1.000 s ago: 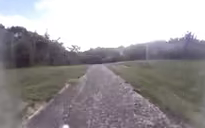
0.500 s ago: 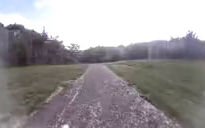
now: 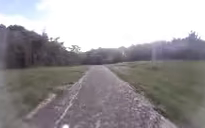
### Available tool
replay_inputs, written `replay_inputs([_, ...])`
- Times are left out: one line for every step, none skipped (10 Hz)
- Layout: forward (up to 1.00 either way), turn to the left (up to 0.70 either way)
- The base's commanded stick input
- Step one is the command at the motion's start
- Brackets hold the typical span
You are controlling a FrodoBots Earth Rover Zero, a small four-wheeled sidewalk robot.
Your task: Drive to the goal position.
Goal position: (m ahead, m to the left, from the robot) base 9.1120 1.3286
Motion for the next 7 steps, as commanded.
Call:
replay_inputs([1.00,0.27])
replay_inputs([1.00,0.16])
replay_inputs([1.00,0.10])
replay_inputs([1.00,0.04])
replay_inputs([1.00,0.04])
replay_inputs([1.00,0.04])
replay_inputs([1.00,0.04])
